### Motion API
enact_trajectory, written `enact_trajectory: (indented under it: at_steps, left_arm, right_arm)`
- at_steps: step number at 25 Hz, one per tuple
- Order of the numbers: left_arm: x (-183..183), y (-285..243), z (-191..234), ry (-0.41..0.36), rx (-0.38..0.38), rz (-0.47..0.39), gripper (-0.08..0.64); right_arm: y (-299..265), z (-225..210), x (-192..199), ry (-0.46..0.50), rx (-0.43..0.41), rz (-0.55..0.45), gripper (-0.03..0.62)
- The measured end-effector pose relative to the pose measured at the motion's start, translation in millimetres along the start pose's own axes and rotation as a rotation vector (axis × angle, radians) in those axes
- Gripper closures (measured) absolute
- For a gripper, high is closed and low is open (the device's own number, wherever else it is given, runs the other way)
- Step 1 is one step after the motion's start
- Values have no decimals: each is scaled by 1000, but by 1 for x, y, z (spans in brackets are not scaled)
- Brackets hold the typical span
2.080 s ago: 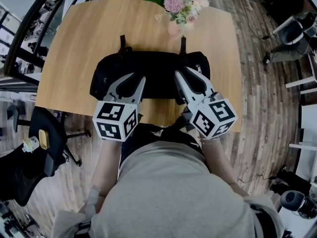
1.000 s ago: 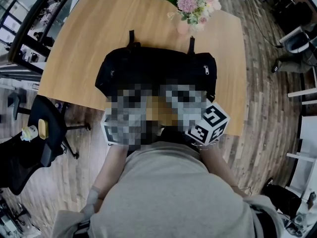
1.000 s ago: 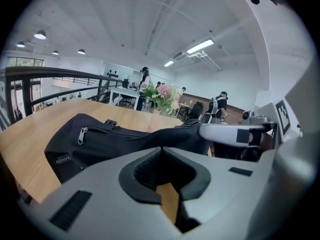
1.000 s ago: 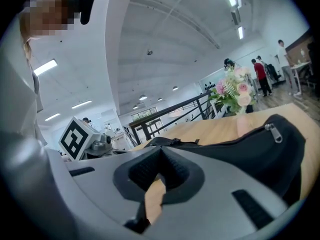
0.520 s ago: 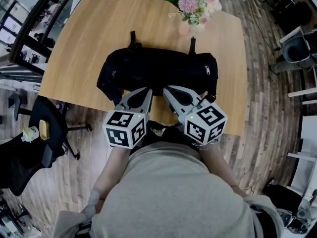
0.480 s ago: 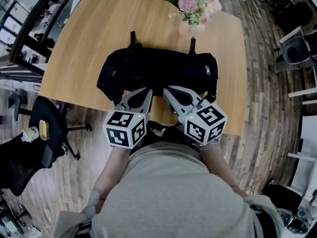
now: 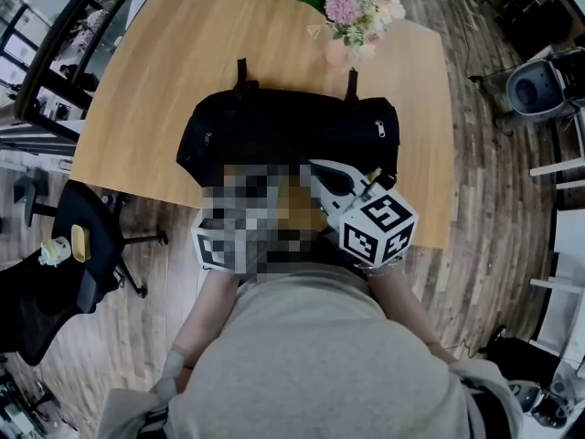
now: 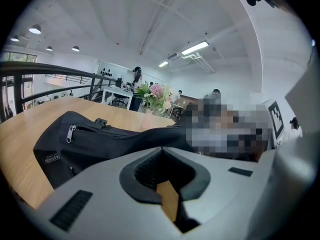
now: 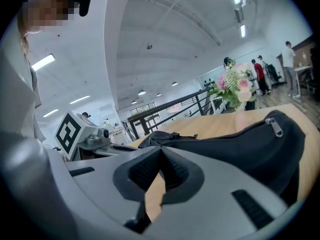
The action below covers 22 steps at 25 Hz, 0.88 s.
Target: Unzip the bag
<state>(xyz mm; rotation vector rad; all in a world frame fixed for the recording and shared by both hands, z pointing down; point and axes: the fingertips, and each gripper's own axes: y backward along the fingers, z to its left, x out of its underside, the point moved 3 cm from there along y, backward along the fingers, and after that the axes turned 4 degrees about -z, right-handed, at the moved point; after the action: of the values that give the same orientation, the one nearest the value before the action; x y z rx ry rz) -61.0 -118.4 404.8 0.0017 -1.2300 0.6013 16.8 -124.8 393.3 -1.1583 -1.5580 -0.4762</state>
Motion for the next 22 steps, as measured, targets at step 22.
enact_trajectory:
  at_steps: [22]
  left_arm:
    - [1, -4, -6, -14, 32, 23, 540]
  right_arm:
    - [0, -5, 5, -12, 4, 21, 586]
